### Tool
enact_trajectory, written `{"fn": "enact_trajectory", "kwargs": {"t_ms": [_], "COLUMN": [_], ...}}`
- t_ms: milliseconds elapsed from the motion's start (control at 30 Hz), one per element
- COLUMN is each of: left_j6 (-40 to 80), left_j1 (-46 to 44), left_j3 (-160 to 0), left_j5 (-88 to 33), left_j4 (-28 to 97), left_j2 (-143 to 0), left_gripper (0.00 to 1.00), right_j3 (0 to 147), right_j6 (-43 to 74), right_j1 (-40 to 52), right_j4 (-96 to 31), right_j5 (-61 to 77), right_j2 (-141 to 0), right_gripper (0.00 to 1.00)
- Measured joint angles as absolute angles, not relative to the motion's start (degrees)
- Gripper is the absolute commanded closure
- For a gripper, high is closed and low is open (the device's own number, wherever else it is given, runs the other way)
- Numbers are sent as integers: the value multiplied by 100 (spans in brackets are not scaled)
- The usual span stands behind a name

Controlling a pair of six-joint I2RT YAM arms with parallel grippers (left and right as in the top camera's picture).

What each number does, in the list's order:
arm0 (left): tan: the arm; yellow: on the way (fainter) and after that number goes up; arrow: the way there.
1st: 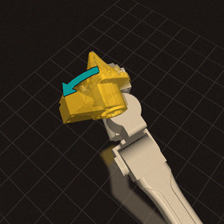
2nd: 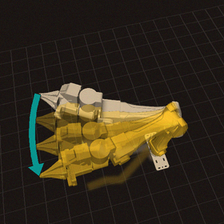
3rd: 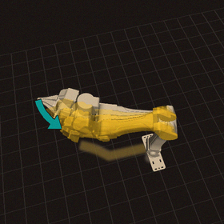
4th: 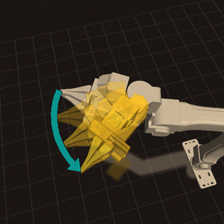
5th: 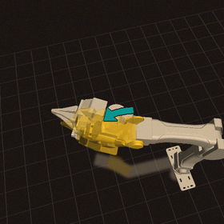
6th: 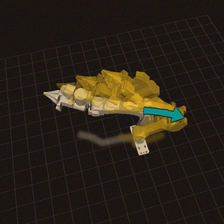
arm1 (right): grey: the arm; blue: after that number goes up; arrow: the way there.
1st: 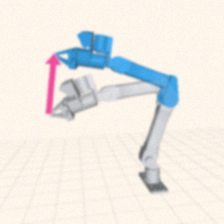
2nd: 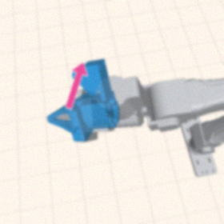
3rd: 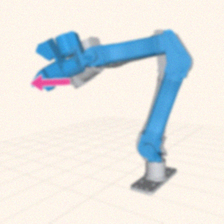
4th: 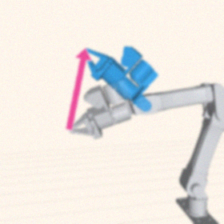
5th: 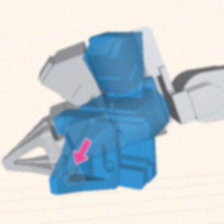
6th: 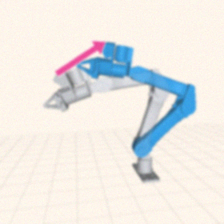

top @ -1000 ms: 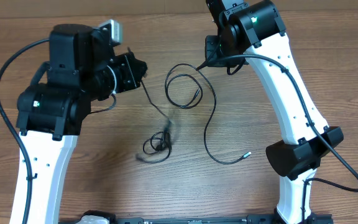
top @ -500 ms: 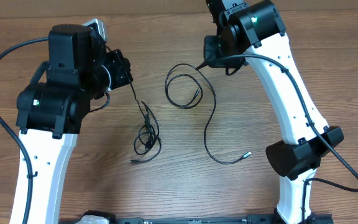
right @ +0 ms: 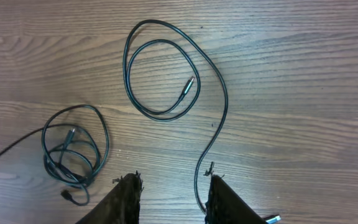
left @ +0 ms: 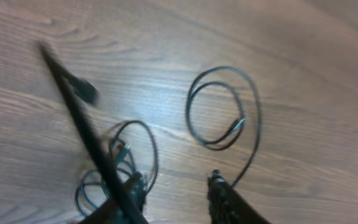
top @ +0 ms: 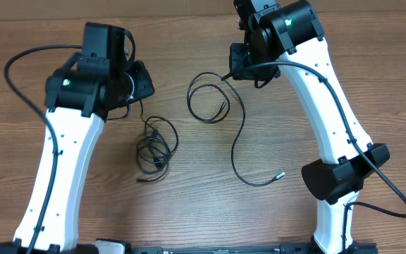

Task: Untangle cables
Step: 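Lower the cable bundle with the left gripper onto the table's left side, then move the right gripper over the loose thin black cable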

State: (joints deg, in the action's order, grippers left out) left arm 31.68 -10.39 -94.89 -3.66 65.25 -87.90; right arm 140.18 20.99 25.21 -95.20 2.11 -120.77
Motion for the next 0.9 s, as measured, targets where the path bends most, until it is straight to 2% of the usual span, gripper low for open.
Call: {"fn": "enact_trajectory", "kwargs": {"t_ms": [33, 167, 300, 367, 400, 433, 500, 600, 733, 900], "left_j6": [3159, 3041, 2926, 2858, 2797, 2720, 2580, 2366, 2257, 2231], "left_j1": [-1039, -1039, -1039, -1039, -1039, -1039, -1039, -1039, -1039, -1039], "left_j3": [-9489, -9489, -9489, -9489, -9489, -9491, -9535, -9848, -10554, -11069], "left_j5": [-353, -331, -333, -342, -351, -366, -392, -405, -408, -401], "left_j4": [6547, 6635, 6757, 6764, 6761, 6766, 6825, 7105, 7443, 7575], "left_j2": [-8851, -8997, -9013, -9013, -9013, -9013, -9013, -9024, -9030, -9008], "left_gripper": [43, 31, 20, 9, 2, 0, 1, 0, 0, 0], "right_j3": [14018, 14018, 14018, 14005, 13974, 13924, 13760, 13340, 12700, 12018], "right_j6": [2097, 2095, 2093, 2097, 2108, 2106, 2108, 2104, 2091, 2093], "right_j1": [2521, 2521, 2521, 2521, 2521, 2521, 2521, 2521, 2521, 2521], "right_j4": [-9520, -9518, -9515, -9500, -9474, -9448, -9415, -9240, -8866, -8403], "right_j5": [213, 213, 215, 215, 207, 191, 99, -45, -40, 130], "right_j2": [-12077, -12077, -12077, -12077, -12077, -12077, -12077, -12077, -12077, -12077], "right_gripper": [61, 60, 48, 42, 37, 30, 16, 6, 0, 0]}}
